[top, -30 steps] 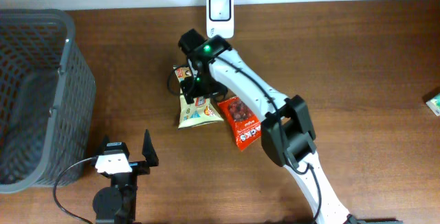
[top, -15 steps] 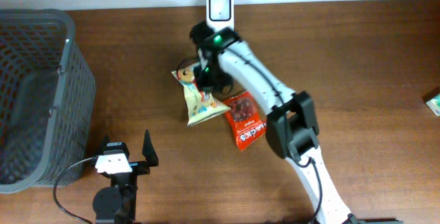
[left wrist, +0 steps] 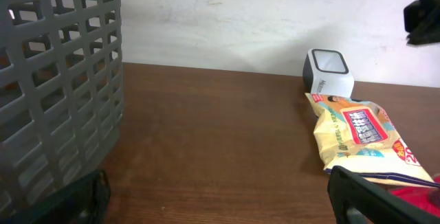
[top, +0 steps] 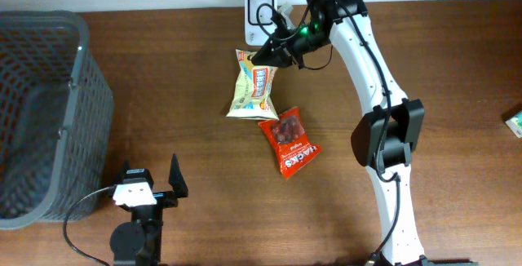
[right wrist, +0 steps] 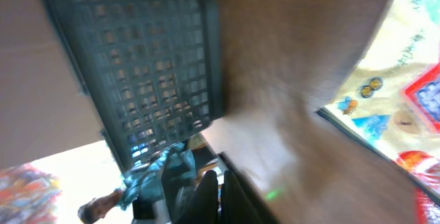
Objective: Scan the item barcode
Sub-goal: 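Lift the yellow bag and hold it in front of the scanner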
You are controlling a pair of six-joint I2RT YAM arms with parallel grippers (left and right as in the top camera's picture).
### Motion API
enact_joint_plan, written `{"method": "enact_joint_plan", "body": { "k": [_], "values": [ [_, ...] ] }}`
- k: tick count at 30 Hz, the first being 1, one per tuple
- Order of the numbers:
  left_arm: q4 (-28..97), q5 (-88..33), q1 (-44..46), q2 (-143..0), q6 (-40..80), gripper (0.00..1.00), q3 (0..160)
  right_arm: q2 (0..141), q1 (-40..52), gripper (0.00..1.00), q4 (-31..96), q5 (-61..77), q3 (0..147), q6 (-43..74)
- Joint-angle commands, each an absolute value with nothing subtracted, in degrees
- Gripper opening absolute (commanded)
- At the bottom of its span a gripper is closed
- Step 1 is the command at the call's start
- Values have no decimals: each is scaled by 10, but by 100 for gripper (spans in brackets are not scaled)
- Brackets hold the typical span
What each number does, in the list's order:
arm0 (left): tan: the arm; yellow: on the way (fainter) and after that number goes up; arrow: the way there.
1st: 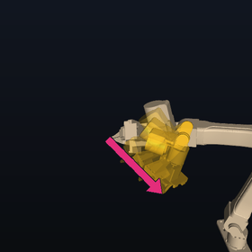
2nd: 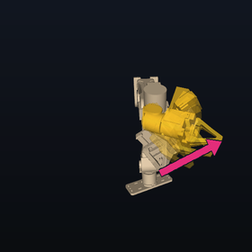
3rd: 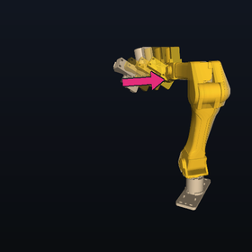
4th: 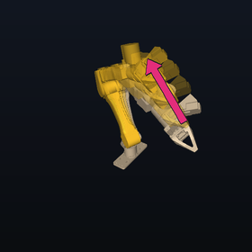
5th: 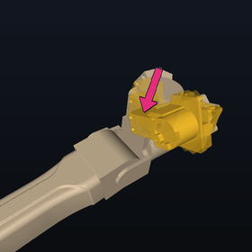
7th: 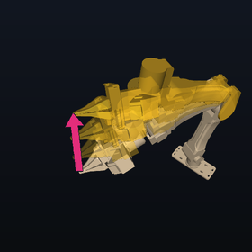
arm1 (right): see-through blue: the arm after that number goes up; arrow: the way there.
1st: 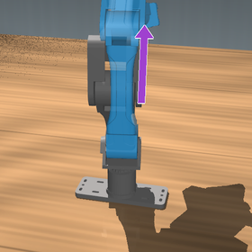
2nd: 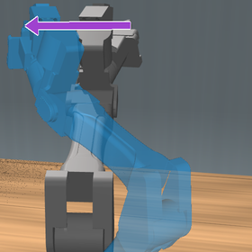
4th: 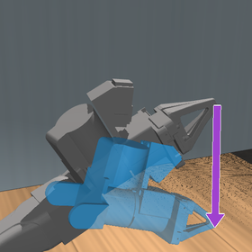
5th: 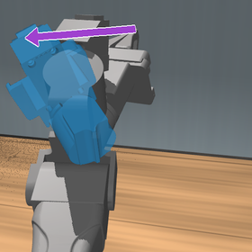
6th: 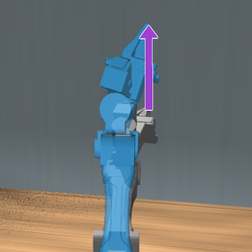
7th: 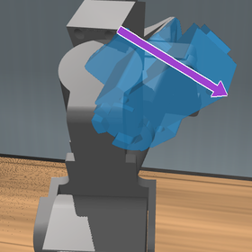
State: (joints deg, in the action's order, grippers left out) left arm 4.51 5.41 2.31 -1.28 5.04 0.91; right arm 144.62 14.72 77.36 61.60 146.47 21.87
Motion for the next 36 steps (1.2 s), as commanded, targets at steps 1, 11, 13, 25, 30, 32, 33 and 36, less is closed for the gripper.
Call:
{"method": "enact_joint_plan", "body": {
  "k": [1, 11, 13, 25, 30, 32, 33, 36],
  "values": [
    [44, 54, 26, -11, 53, 99, 5, 1439, 159, 5, 774, 452, 1475, 215],
    [44, 54, 26, -11, 53, 99, 5, 1440, 223, 4, 760, 102, 1461, 216],
    [44, 54, 26, -11, 53, 99, 5, 1440, 241, 4, 741, 41, 1441, 216],
    [44, 54, 26, -11, 53, 99, 5, 1440, 274, 4, 562, -6, 1205, 234],
    [44, 54, 26, -11, 53, 99, 5, 1430, 283, 4, 594, 24, 1229, 207],
    [44, 54, 26, -11, 53, 99, 5, 1420, 289, 4, 607, 51, 1250, 193],
    [44, 54, 26, -11, 53, 99, 5, 1416, 293, 4, 612, 69, 1261, 182],
    [44, 54, 26, -11, 53, 99, 5, 1408, 308, 4, 645, 101, 1305, 176]
  ]
}}
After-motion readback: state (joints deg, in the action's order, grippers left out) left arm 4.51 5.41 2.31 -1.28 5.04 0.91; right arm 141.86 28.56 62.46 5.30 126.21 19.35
